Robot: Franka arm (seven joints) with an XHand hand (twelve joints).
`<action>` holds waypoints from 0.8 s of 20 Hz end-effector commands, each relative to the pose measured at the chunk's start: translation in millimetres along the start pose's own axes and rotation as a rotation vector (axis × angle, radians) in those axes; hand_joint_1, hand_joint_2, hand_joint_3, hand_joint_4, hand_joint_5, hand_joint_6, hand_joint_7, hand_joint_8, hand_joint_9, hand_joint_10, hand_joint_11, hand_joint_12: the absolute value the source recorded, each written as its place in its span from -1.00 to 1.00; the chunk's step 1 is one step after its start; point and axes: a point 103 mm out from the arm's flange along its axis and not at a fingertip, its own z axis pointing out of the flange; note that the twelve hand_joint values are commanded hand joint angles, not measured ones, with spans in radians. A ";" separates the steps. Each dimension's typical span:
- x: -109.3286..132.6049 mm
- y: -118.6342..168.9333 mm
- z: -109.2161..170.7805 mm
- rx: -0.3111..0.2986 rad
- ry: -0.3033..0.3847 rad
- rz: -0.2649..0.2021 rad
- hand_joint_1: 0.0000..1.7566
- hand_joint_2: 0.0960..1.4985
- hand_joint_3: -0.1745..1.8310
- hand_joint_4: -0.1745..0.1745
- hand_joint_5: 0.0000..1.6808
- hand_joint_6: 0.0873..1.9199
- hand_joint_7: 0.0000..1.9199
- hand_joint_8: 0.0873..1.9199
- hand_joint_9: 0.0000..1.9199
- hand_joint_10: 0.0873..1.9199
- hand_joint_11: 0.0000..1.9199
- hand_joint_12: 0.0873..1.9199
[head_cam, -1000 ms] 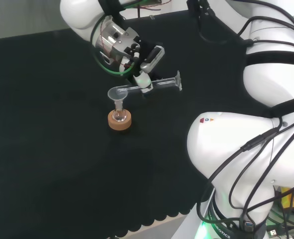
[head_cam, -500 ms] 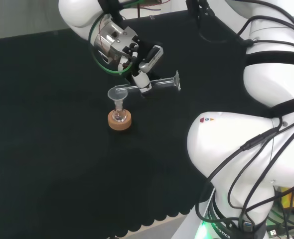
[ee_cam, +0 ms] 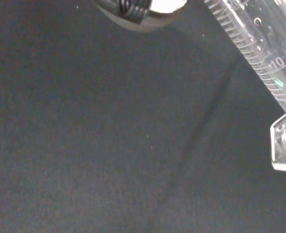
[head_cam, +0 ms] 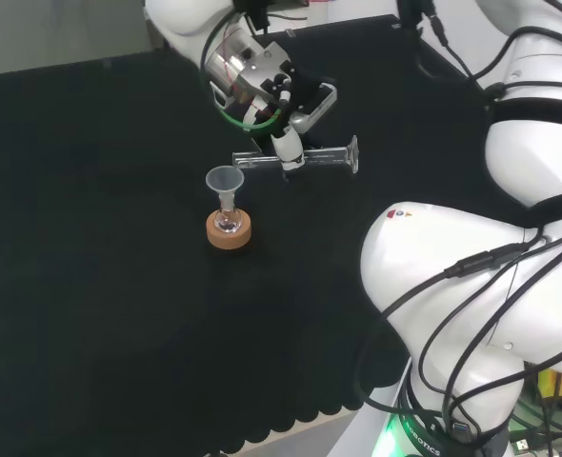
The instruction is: Pour the water from the graduated cylinder into the round-bottom flask.
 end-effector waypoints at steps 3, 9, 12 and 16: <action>-8.6 -3.5 8.2 -0.203 0.086 -0.126 0.47 0.31 -0.82 -1.00 0.40 -0.37 0.28 -0.41 0.73 -1.00 0.29 -0.31; -10.0 -1.5 8.7 -0.284 0.122 -0.167 0.47 0.32 -0.82 -1.00 0.39 -0.36 0.28 -0.39 0.73 -1.00 0.28 -0.31; -10.3 0.3 10.3 -0.318 0.145 -0.186 0.47 0.32 -0.82 -1.00 0.39 -0.35 0.27 -0.39 0.73 -1.00 0.28 -0.31; -10.7 5.1 12.6 -0.341 0.183 -0.202 0.47 0.32 -0.82 -1.00 0.39 -0.35 0.27 -0.39 0.73 -1.00 0.28 -0.31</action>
